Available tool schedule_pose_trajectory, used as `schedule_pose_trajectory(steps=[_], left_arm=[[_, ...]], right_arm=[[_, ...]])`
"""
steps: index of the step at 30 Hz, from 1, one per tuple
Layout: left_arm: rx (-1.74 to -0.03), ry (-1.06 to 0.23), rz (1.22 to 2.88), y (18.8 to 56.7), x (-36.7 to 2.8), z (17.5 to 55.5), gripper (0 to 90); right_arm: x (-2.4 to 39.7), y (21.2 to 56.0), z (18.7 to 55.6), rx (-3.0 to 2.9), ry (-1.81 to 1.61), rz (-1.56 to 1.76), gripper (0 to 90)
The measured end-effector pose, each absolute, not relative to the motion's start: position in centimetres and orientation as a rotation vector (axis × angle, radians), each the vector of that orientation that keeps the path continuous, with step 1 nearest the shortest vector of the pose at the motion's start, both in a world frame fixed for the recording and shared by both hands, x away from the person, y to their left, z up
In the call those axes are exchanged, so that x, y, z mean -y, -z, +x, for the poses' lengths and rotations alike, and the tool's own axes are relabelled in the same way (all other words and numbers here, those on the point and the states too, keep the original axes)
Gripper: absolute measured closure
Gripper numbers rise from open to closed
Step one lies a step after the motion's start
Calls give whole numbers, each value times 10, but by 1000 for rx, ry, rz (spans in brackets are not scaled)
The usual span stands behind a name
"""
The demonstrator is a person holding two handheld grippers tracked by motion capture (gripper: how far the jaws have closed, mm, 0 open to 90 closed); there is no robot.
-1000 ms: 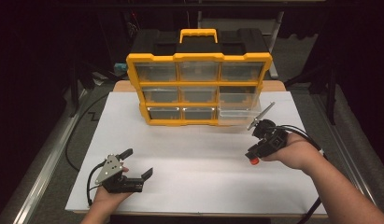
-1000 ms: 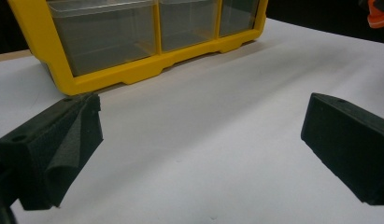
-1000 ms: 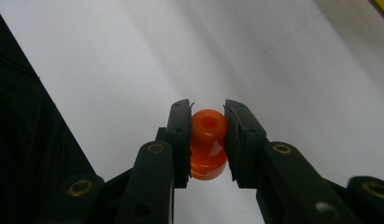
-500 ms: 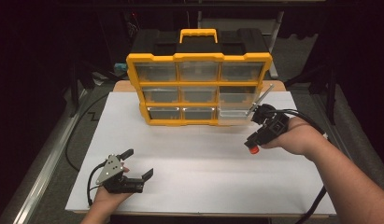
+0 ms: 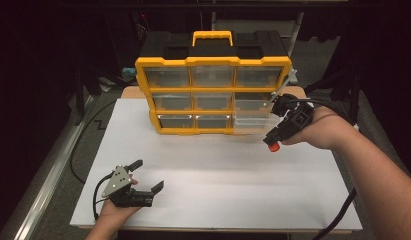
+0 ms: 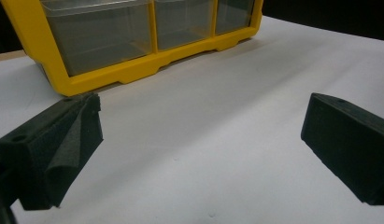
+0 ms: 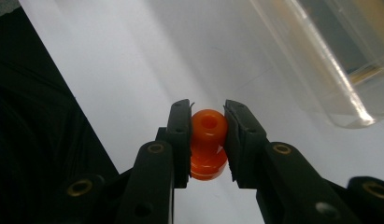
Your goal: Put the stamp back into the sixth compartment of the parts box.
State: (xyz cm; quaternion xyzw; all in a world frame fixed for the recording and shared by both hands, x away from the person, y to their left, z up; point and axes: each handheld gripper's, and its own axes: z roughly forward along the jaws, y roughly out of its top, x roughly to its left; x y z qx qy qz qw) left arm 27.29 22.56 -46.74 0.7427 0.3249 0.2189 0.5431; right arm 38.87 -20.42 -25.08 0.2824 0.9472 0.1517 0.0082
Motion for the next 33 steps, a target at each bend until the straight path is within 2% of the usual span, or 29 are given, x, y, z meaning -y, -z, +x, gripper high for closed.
schedule_pose_trajectory(steps=[23,33], left_arm=[[-773,-507,1752,467,-225,273,4],[-768,-509,1755,467,-224,273,4]], right_arm=[[210,206,410,-2908,-475,912,741],[197,203,423,-2894,-483,900,742]])
